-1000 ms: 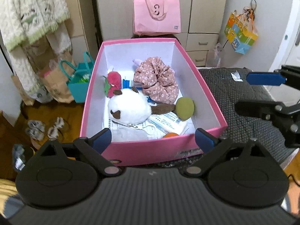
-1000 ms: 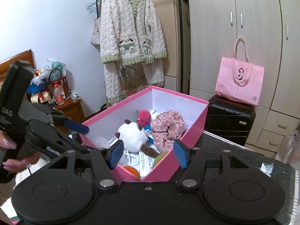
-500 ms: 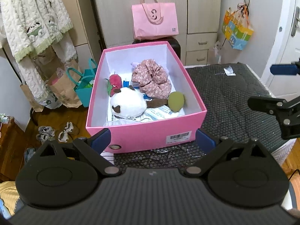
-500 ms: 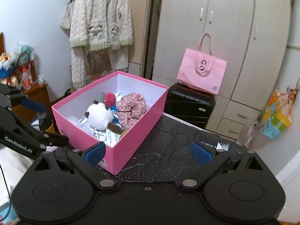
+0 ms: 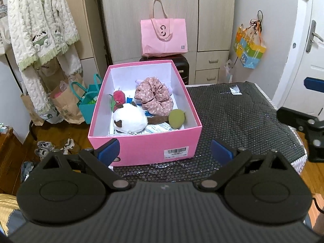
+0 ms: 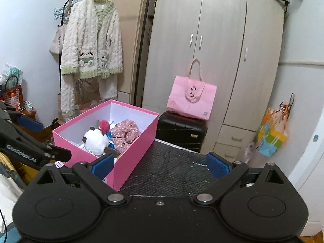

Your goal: Organize soft objects

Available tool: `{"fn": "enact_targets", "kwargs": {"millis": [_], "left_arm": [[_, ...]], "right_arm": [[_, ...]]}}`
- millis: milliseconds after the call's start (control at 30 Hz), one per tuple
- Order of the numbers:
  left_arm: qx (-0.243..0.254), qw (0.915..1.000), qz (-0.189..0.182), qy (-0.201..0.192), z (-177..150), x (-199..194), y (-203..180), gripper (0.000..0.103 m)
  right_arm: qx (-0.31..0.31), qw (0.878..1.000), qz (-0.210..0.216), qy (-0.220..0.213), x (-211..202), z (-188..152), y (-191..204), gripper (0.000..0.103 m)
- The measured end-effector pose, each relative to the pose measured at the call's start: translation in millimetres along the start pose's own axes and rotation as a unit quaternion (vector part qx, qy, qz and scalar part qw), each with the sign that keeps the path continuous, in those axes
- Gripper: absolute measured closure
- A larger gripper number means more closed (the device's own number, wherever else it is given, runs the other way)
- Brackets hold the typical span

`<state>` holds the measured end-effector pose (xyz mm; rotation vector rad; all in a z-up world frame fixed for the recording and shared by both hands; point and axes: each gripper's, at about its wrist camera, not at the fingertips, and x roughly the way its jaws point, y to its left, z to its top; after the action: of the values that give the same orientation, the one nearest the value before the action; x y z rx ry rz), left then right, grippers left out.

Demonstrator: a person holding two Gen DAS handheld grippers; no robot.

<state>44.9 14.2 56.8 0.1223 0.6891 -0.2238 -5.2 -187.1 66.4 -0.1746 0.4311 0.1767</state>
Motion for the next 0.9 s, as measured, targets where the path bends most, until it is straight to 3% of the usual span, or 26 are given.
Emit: {"fn": "enact_targets", "kwargs": {"millis": [333, 900], "left_arm": [[-0.016, 0.9977, 0.047, -0.048, -20, -4, -5, 0.005], [0.003, 0.9973, 0.050, -0.053, -35, 3, -26, 0.005]], "right_arm": [[0.093, 0.996, 0.011, 0.014, -11, -21, -17, 0.004], [0.101, 0.992, -0.065, 0.033, -8, -46, -18, 0.003]]}}
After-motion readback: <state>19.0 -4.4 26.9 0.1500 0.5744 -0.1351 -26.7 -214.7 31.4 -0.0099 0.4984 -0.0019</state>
